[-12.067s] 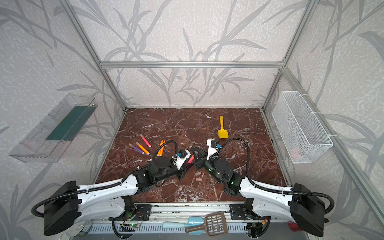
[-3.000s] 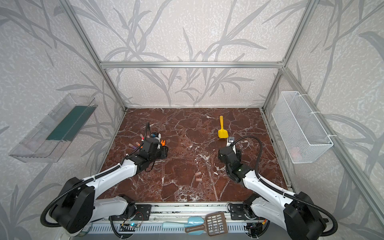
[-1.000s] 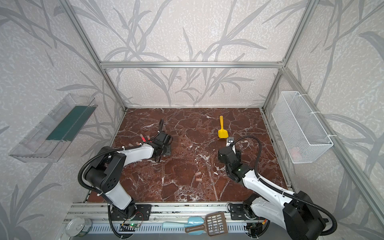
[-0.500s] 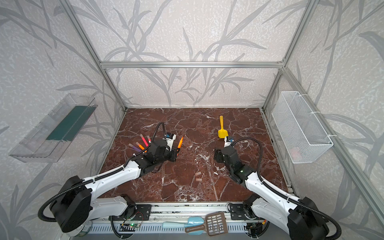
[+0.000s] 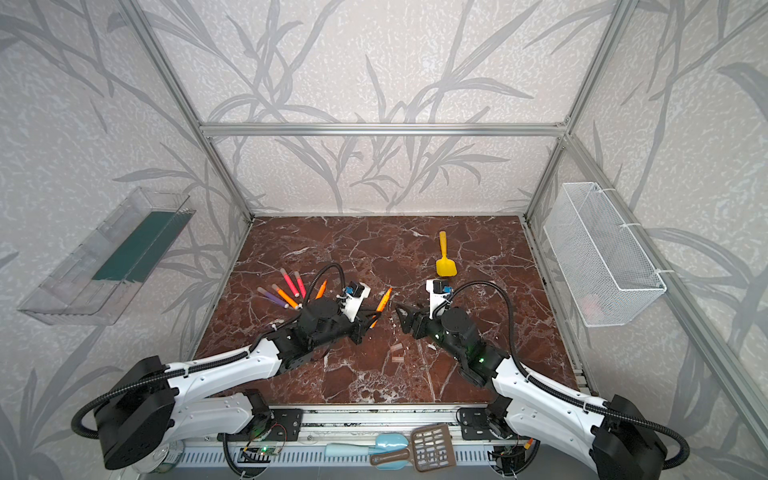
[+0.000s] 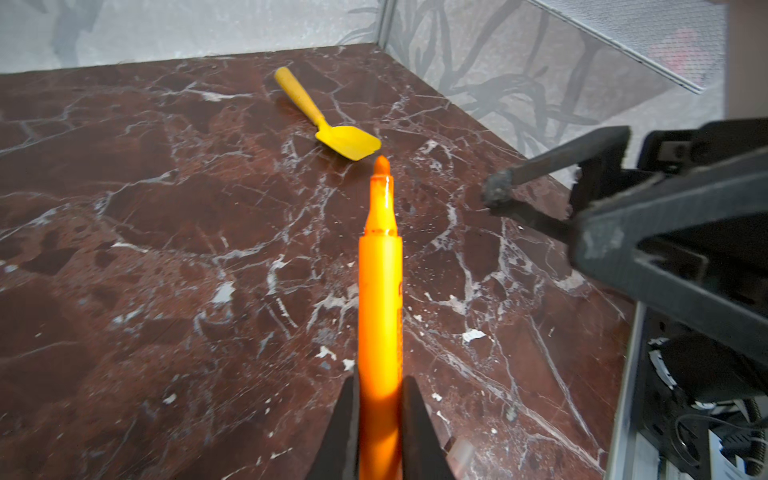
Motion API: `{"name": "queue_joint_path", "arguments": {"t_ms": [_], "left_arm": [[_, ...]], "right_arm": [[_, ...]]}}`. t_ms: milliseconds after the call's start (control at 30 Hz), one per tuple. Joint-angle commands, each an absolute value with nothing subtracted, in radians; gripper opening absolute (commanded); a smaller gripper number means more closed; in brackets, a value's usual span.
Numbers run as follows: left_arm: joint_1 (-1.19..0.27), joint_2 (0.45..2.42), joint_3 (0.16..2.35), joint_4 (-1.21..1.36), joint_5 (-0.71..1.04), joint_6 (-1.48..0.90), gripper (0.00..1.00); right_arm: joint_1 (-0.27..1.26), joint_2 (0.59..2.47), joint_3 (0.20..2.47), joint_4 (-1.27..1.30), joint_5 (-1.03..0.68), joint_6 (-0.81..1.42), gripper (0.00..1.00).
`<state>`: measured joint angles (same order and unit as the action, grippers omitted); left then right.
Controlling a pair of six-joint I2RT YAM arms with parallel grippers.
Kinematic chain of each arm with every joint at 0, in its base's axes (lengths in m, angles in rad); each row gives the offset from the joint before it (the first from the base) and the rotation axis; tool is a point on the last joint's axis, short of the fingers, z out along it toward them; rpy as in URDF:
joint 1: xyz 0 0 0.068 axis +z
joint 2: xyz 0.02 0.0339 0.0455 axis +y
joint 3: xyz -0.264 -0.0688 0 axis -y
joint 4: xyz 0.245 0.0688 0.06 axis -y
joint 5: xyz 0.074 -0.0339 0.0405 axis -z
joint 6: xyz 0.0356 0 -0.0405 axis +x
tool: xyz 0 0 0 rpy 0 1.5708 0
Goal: Insert the pens into the pen caps
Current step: 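Lift the orange marker upright with the left gripper while the right gripper approaches its tip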
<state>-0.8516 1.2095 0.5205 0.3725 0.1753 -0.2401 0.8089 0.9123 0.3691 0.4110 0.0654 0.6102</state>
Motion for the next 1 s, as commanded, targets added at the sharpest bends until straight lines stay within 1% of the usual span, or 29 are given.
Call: {"name": "queue_joint_path", "arguments": {"t_ms": [0,233,367,533,733,800,967], "left_arm": [[-0.897,1.226,0.523,0.449,0.196,-0.185,0.0],[-0.932,1.266,0.527,0.494,0.18,-0.168,0.0],[-0.946,1.269,0.532,0.491,0.187,-0.155,0.0],[-0.965,1.269,0.525,0.515,0.182,-0.144,0.0],[-0.968,1.272,0.525,0.522,0.133,-0.138,0.0],[-0.969,1.277,0.524,0.528,0.123,-0.141,0.0],[-0.969,1.283,0.527,0.529,0.104,-0.146,0.0]], "right_arm": [[0.829,0.928,0.374,0.492,0.036,0.63,0.79],[0.836,0.974,0.383,0.524,0.034,0.662,0.78],[0.836,0.986,0.399,0.515,0.044,0.657,0.73],[0.836,1.011,0.38,0.565,0.045,0.682,0.66],[0.836,1.031,0.382,0.581,0.03,0.712,0.53],[0.836,1.035,0.37,0.603,0.025,0.728,0.47],[0.836,1.037,0.376,0.59,0.018,0.747,0.25]]}}
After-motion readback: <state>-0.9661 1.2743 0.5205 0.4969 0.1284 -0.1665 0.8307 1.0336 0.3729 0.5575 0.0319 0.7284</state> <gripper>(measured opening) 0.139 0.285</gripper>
